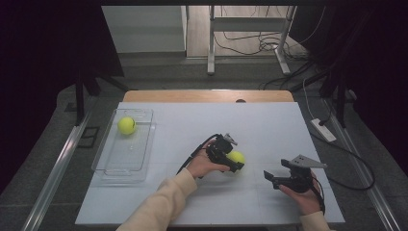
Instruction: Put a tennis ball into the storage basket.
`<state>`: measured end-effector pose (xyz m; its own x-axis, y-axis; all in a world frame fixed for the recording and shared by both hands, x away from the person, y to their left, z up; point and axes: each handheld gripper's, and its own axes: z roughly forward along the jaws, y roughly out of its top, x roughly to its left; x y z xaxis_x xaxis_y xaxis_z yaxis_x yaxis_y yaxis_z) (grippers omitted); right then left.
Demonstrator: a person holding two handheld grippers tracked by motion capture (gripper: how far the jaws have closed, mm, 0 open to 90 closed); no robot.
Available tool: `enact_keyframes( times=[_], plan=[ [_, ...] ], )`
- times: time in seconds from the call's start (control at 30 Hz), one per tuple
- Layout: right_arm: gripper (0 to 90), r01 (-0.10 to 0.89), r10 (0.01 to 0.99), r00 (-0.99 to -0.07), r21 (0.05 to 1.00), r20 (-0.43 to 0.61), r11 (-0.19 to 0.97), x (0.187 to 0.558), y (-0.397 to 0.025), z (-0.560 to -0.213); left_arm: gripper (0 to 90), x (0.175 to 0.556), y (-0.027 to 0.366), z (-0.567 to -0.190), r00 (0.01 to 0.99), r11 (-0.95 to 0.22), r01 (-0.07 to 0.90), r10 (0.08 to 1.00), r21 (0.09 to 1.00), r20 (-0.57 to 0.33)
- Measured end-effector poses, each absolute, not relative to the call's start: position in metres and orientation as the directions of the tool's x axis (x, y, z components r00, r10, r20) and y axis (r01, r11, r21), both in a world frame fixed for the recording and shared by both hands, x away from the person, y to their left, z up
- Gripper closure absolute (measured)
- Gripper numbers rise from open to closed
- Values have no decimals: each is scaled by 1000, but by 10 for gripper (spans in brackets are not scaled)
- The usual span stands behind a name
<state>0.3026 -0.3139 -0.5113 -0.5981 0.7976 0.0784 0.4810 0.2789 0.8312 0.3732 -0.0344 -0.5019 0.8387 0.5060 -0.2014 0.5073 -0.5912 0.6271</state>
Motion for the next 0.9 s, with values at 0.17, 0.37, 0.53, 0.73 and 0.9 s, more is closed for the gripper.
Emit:
enact_keyframes(
  times=[0.17,0.37,0.53,0.73,0.9],
  plan=[
    [106,481,798,-597,831,78,279,303,-314,-511,270,372,-35,-501,839,-595,508,506,623,-200],
    [106,482,799,-596,831,78,279,303,-314,-511,274,369,-35,-500,844,-602,498,501,624,-191],
    [106,483,800,-594,830,78,277,303,-315,-511,274,367,-35,-497,853,-599,480,488,641,-183],
    [106,484,801,-593,830,78,277,303,-315,-511,275,365,-32,-493,861,-594,463,478,658,-175],
    [106,484,802,-593,830,77,278,302,-315,-511,275,364,-27,-490,855,-574,467,487,672,-179]
  ],
)
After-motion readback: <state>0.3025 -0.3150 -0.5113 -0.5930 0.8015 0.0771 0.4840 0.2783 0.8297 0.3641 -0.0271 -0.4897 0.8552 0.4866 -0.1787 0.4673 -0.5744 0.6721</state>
